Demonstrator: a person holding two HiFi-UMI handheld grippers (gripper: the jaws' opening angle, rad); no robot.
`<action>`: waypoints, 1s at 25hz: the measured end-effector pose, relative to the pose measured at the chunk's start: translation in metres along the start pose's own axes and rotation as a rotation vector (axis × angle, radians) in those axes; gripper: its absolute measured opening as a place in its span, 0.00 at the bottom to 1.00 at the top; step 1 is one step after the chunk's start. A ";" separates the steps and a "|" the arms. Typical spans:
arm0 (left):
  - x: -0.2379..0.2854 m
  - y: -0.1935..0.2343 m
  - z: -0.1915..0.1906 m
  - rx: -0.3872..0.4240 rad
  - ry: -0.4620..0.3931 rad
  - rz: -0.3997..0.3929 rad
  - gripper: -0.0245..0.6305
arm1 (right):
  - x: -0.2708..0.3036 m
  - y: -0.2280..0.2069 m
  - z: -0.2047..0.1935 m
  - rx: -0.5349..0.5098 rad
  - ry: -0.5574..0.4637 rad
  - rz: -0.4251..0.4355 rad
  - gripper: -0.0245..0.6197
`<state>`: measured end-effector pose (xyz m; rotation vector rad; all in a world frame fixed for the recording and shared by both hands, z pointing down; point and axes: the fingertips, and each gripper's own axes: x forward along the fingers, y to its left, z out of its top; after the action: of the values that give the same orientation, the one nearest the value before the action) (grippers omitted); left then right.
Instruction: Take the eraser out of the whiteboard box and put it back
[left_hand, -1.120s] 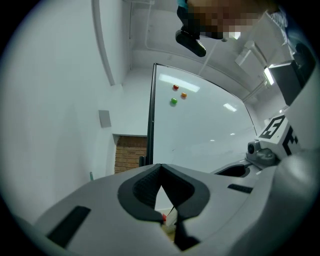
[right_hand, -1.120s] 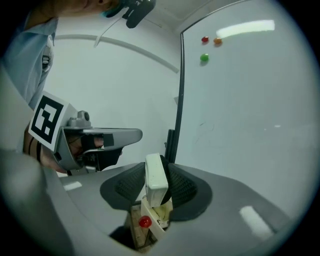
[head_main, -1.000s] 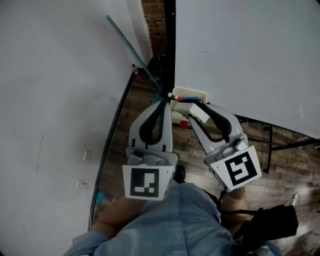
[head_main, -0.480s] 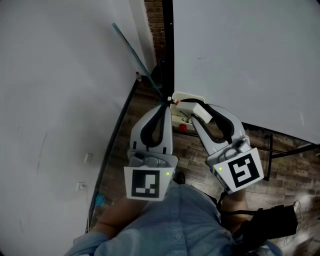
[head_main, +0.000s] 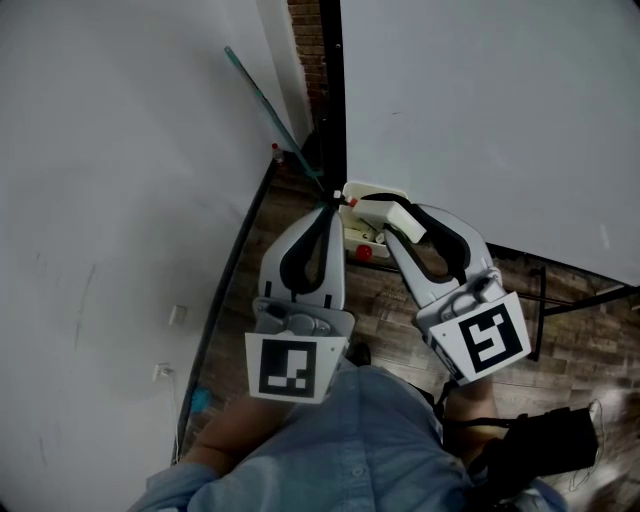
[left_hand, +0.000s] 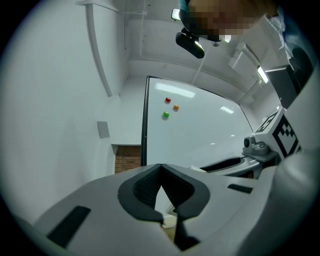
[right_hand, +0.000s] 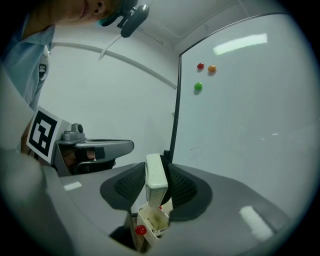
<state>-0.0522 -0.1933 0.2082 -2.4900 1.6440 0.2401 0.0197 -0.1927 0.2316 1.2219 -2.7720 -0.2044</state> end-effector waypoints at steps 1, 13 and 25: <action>0.000 0.000 0.000 0.000 0.000 0.001 0.04 | 0.000 0.000 0.001 -0.001 -0.004 0.002 0.25; -0.001 0.005 -0.004 -0.012 0.012 0.005 0.04 | 0.006 0.003 -0.001 0.003 0.003 0.007 0.25; 0.011 0.020 -0.023 -0.046 0.052 0.016 0.04 | 0.022 -0.004 -0.030 0.011 0.086 0.011 0.25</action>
<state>-0.0653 -0.2159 0.2275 -2.5377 1.6977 0.2191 0.0123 -0.2142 0.2613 1.1876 -2.7093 -0.1320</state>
